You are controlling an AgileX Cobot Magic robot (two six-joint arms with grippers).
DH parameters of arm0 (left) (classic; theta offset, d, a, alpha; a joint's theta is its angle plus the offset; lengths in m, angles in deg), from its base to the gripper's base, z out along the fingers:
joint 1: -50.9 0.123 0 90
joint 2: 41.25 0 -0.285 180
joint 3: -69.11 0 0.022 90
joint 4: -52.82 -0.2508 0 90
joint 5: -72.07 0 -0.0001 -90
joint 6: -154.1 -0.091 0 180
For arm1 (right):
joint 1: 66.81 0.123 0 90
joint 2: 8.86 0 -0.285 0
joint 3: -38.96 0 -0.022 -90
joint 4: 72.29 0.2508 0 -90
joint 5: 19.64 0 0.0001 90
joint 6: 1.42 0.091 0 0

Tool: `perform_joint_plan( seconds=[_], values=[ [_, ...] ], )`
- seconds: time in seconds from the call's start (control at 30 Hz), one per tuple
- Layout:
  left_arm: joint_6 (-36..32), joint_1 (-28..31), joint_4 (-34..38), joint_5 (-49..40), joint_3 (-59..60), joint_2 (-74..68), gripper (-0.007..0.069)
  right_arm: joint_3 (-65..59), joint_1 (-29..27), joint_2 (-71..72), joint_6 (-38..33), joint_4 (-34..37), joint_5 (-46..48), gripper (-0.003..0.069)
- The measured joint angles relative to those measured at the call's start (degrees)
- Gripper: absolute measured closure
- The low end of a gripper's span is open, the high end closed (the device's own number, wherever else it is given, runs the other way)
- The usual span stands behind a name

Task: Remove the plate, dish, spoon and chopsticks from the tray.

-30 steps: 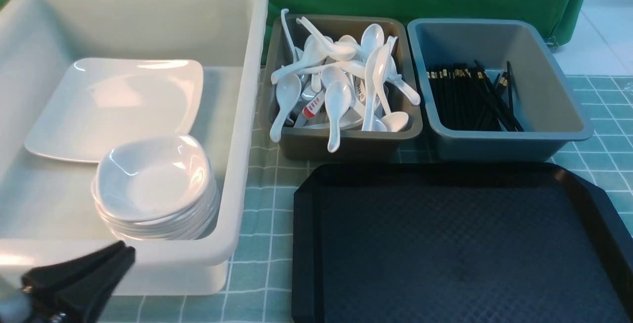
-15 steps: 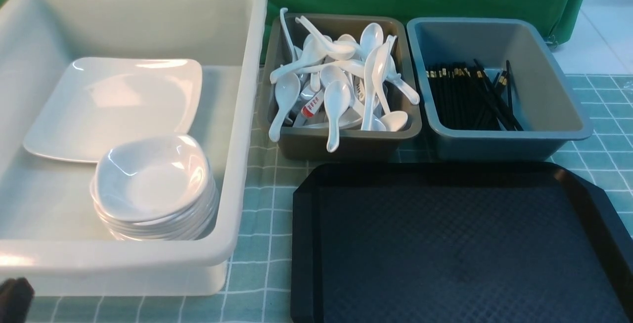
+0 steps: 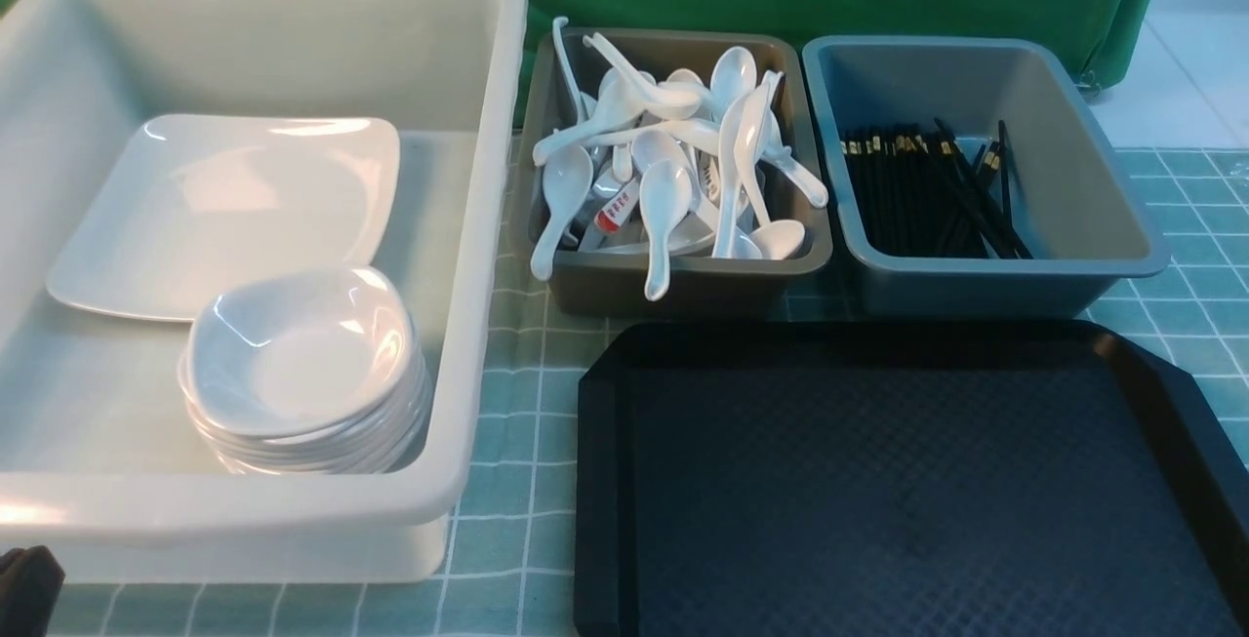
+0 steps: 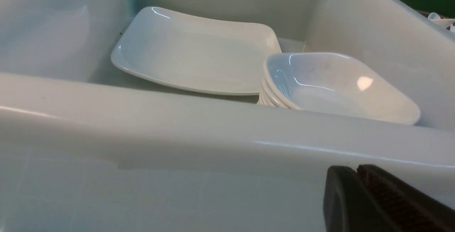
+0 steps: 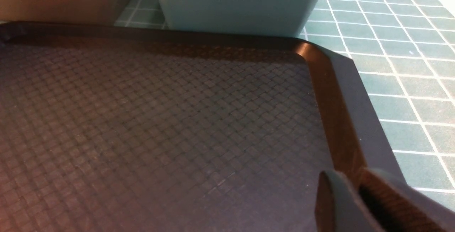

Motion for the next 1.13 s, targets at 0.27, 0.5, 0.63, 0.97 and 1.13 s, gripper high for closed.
perform_joint_plan(
  seconds=[0.27, 0.5, 0.63, 0.97, 1.13],
  values=[
    [0.0, 0.0, 0.0, 0.0, 0.0, 0.0, 0.0608, 0.0, 0.0, 0.0, 0.0, 0.0, 0.04, 0.05],
    [0.0, 0.0, 0.0, 0.0, 0.0, 0.0, 0.0608, 0.0, 0.0, 0.0, 0.0, 0.0, 0.04, 0.048],
    [0.0, 0.0, 0.0, 0.0, 0.0, 0.0, 0.0608, 0.0, 0.0, 0.0, 0.31, 0.0, 0.04, 0.047],
    [0.06, 0.0, 0.0, 0.0, 0.0, 0.0, 0.0608, 0.0, 0.0, 0.0, 0.35, 0.0, 0.04, 0.0462],
    [0.16, 0.0, 0.0, 0.0, 0.0, 0.0, 0.0608, 0.0, 0.0, 0.0, 0.35, 0.0, 0.04, 0.0459]
  ],
)
